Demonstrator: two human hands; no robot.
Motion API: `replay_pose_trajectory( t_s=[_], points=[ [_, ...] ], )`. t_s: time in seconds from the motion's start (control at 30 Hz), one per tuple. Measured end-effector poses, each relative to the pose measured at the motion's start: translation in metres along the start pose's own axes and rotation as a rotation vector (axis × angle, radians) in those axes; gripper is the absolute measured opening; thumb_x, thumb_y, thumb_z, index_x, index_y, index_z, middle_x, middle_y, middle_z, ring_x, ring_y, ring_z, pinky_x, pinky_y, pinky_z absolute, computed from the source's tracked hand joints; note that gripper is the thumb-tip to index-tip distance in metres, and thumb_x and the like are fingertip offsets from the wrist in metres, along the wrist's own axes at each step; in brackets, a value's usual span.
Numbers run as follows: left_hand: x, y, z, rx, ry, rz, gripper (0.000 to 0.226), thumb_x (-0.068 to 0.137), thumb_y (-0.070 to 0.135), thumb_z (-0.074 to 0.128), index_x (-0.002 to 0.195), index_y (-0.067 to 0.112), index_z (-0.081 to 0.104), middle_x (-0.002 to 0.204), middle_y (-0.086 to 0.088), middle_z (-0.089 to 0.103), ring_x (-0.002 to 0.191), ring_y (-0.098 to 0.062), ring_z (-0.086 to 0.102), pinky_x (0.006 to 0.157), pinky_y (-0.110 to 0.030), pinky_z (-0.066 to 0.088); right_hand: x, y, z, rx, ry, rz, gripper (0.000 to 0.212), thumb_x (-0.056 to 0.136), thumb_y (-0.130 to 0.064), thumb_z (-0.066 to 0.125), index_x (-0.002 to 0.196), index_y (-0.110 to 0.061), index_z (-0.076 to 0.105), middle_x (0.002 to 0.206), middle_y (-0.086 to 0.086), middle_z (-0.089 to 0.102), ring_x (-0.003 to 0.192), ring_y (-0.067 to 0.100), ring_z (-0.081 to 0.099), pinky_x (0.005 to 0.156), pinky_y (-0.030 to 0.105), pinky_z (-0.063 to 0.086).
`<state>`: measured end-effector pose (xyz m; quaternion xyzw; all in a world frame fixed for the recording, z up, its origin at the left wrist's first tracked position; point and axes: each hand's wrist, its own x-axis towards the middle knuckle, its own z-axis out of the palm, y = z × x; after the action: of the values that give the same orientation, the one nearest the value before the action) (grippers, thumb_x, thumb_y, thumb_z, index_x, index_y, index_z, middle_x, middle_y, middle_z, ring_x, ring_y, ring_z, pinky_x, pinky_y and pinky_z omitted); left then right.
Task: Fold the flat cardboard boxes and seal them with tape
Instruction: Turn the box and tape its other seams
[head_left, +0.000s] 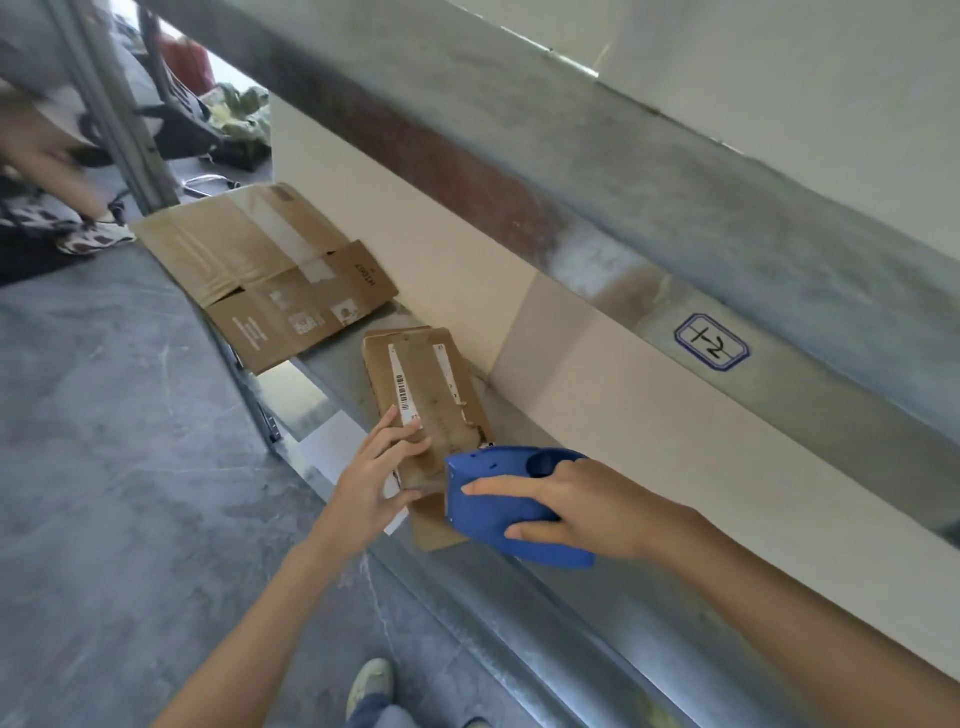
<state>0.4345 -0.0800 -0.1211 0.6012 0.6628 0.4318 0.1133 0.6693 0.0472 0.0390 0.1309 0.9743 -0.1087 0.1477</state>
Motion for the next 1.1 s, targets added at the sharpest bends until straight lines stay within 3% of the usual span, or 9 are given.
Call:
replay_pose_trajectory(
  t_s=[0.17, 0.33, 0.53, 0.7, 0.9, 1.1],
  points=[
    [0.0, -0.007, -0.005, -0.021, -0.023, 0.021, 0.06, 0.076, 0.016, 0.083, 0.13, 0.022, 0.058, 0.145, 0.01, 0.046, 0.151, -0.017, 0.018, 0.117, -0.04, 0.03, 0.017, 0.008, -0.004, -0.018, -0.022, -0.014, 0.054, 0.103, -0.045, 0.045, 0.151, -0.052, 0.022, 0.056, -0.008, 0.035, 0.047, 0.01, 0.033, 0.052, 0.024, 0.029],
    [0.001, -0.008, -0.006, -0.032, -0.039, 0.016, 0.057, 0.078, 0.017, 0.082, 0.129, 0.023, 0.059, 0.146, 0.011, 0.045, 0.152, -0.012, 0.015, 0.118, -0.035, 0.027, 0.016, 0.021, -0.005, 0.01, -0.059, -0.001, 0.054, 0.101, -0.048, 0.046, 0.148, -0.058, 0.021, 0.055, -0.007, 0.038, 0.044, 0.013, 0.035, 0.06, 0.032, 0.042],
    [0.001, -0.008, -0.006, -0.053, -0.035, 0.01, 0.057, 0.077, 0.014, 0.083, 0.128, 0.018, 0.06, 0.146, 0.006, 0.047, 0.151, -0.011, 0.016, 0.118, -0.04, 0.029, -0.007, 0.055, -0.003, 0.006, -0.063, 0.113, 0.056, 0.1, -0.048, 0.046, 0.144, -0.065, 0.017, 0.055, -0.001, 0.039, 0.047, 0.011, 0.041, 0.054, 0.028, 0.037],
    [0.003, -0.008, -0.006, -0.048, -0.031, 0.015, 0.056, 0.077, 0.015, 0.083, 0.129, 0.016, 0.061, 0.145, 0.005, 0.048, 0.151, -0.015, 0.018, 0.117, -0.046, 0.031, -0.029, 0.07, -0.003, 0.028, -0.048, 0.205, 0.056, 0.099, -0.051, 0.045, 0.138, -0.072, 0.01, 0.07, 0.001, 0.058, 0.044, 0.011, 0.034, 0.055, 0.029, 0.044],
    [0.002, -0.007, -0.007, -0.051, -0.037, 0.009, 0.055, 0.077, 0.014, 0.083, 0.128, 0.015, 0.062, 0.143, 0.003, 0.05, 0.151, -0.017, 0.019, 0.116, -0.049, 0.033, -0.027, 0.066, 0.001, -0.011, -0.029, 0.235, 0.055, 0.099, -0.049, 0.045, 0.14, -0.07, 0.015, 0.058, -0.003, 0.043, 0.044, 0.013, 0.034, 0.052, 0.025, 0.041],
    [0.003, -0.009, -0.005, -0.072, -0.037, 0.01, 0.055, 0.076, 0.014, 0.083, 0.127, 0.017, 0.061, 0.143, 0.004, 0.05, 0.151, -0.016, 0.019, 0.116, -0.047, 0.033, -0.023, 0.062, 0.006, -0.053, 0.0, 0.289, 0.053, 0.1, -0.051, 0.041, 0.141, -0.07, 0.012, 0.06, -0.006, 0.043, 0.047, 0.009, 0.035, 0.049, 0.018, 0.032]
  ],
)
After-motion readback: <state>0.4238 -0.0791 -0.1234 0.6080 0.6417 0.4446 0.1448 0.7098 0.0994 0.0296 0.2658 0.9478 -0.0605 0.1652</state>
